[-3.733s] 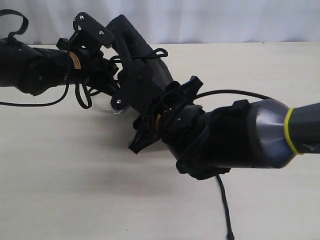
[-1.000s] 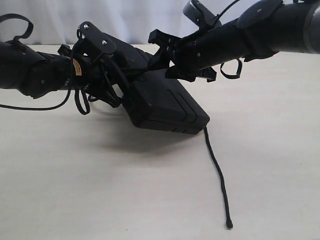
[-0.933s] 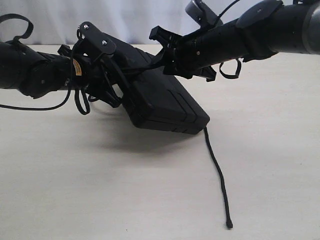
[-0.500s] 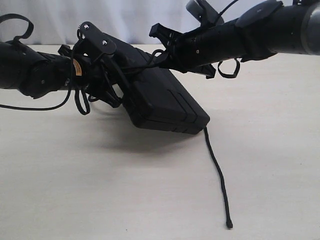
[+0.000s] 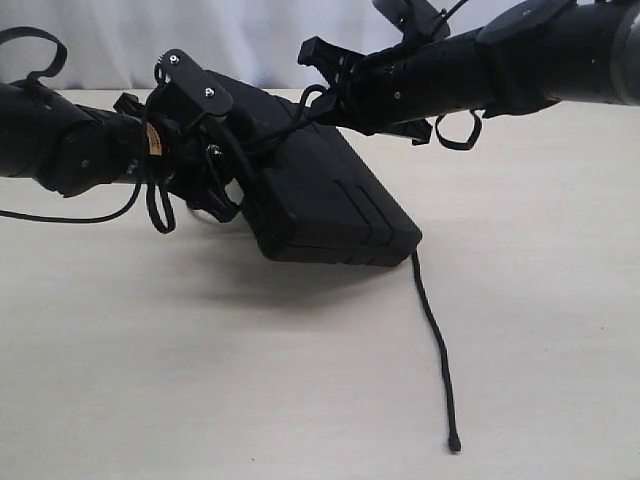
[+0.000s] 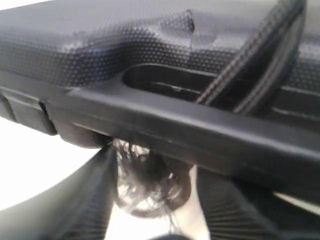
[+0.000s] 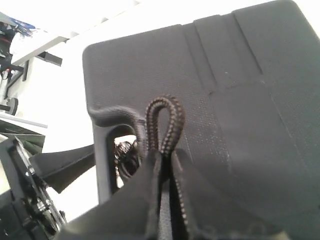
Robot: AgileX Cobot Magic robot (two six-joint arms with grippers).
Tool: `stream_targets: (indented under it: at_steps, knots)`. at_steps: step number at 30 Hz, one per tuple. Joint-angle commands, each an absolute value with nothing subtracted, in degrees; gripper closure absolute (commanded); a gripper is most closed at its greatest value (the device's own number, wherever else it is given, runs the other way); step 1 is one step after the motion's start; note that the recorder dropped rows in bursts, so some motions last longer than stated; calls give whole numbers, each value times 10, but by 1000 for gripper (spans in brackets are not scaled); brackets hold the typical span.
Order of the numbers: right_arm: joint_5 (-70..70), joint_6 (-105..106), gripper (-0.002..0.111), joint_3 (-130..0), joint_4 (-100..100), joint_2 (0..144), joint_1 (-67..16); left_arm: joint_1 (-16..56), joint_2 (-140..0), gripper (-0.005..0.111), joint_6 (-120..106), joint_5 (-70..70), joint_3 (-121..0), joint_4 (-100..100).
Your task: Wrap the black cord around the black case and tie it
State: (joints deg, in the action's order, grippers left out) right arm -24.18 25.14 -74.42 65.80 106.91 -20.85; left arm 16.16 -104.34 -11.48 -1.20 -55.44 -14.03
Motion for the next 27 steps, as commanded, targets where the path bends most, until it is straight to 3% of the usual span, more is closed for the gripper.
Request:
stream_targets:
  at_steps: [1,16,27]
  knots:
    - [-240,261,104,-746,658,1063,-208,164,-1020,53,-136,28,-557,-189]
    - [-242,263,104,-746,667,1063,-208,167,-956,53,-132,4,-549,-169]
    - [-257,263,104,-746,675,1063,-208,201,-972,58,-133,-212,-485,-230]
